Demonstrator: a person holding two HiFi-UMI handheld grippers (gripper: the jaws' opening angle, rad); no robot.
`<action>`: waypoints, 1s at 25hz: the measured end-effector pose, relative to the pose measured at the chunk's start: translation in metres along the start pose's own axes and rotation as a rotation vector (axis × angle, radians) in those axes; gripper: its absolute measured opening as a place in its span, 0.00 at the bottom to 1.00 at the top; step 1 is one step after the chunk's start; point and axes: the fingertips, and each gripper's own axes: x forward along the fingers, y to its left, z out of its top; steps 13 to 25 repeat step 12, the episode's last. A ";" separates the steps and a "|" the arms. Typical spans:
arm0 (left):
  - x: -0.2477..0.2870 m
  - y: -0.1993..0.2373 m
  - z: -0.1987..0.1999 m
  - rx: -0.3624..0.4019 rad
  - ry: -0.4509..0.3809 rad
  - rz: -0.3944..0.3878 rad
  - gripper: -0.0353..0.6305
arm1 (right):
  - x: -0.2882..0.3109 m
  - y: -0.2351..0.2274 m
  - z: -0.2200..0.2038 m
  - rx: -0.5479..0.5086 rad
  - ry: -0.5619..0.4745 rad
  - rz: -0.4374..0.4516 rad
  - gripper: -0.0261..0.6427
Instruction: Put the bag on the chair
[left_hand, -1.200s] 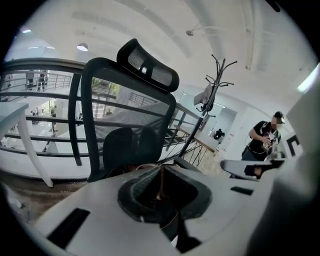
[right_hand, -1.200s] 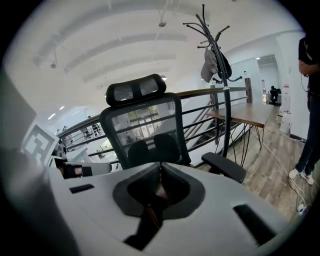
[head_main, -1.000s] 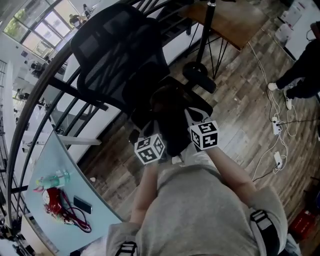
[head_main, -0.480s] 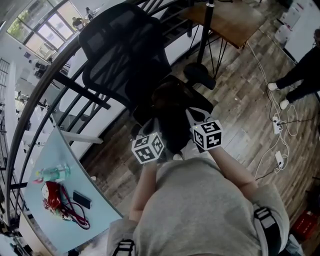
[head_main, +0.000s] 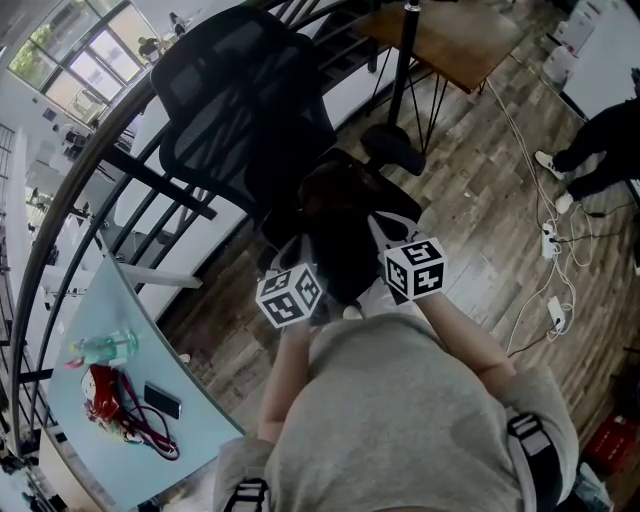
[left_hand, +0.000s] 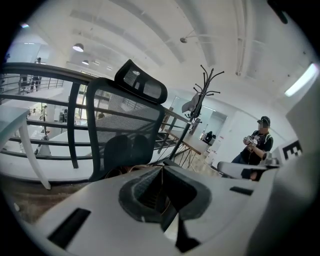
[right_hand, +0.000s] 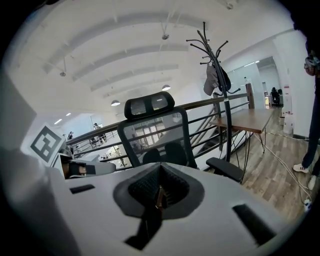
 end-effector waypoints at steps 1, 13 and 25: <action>-0.001 0.000 0.000 -0.002 -0.001 0.000 0.07 | -0.001 0.000 0.000 0.002 -0.001 0.000 0.04; -0.002 -0.005 0.000 -0.010 0.004 -0.010 0.07 | -0.002 -0.001 0.004 0.003 -0.009 0.006 0.04; -0.002 -0.005 0.000 -0.010 0.004 -0.010 0.07 | -0.002 -0.001 0.004 0.003 -0.009 0.006 0.04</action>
